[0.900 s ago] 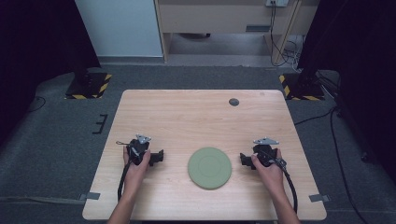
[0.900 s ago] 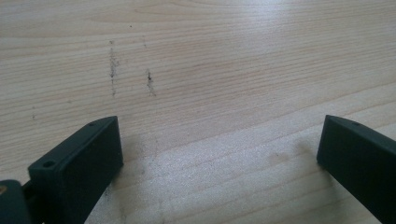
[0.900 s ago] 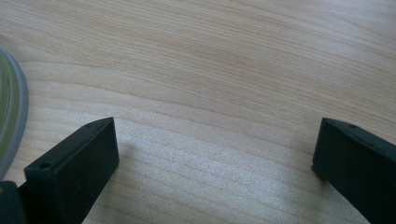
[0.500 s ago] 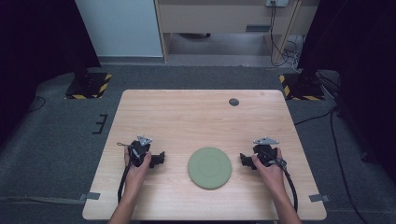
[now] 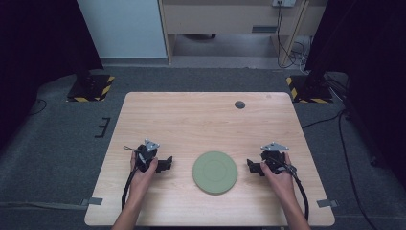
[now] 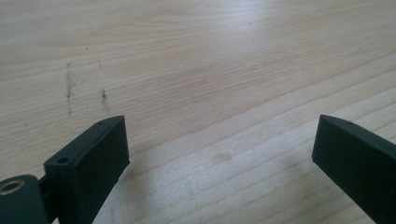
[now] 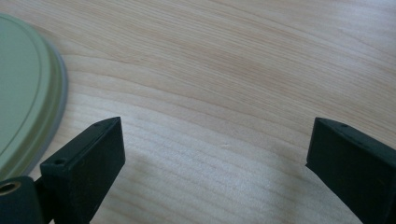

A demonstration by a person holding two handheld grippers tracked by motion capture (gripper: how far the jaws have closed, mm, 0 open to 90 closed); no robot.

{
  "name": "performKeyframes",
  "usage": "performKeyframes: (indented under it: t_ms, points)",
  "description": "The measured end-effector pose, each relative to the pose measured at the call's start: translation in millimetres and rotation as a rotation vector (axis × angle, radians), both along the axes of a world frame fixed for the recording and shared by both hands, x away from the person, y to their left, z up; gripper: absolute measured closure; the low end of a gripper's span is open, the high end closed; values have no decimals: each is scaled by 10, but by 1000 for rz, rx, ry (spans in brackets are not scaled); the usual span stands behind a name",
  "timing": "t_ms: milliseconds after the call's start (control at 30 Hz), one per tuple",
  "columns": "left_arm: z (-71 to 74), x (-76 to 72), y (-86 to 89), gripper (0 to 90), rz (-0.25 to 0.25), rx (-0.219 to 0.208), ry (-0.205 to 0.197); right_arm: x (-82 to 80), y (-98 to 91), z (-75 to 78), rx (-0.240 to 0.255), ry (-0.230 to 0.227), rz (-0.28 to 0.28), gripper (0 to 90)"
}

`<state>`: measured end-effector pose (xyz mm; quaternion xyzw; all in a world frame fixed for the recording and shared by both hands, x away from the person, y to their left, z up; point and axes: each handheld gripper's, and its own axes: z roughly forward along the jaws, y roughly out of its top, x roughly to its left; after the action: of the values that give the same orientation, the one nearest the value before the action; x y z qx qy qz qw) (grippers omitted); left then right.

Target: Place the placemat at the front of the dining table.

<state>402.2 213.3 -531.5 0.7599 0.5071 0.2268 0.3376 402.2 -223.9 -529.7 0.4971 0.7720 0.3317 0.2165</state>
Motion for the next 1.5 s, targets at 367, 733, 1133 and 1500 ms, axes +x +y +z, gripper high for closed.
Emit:
performKeyframes:
  t_ms: [367,733,1133,1500]
  points:
    - [81,-142,-138,24,-99,-39,-43,-198,-17,89,29,-27,17,65]
    - [86,-228,-221,35,-113,-57,-27,-302,74,174,16,-58,67,61]
    - [73,-287,-483,35,-215,-68,-3,-336,189,140,15,-23,140,74]
    - [15,-297,-623,37,-249,-45,38,-366,281,90,2,-4,188,76]
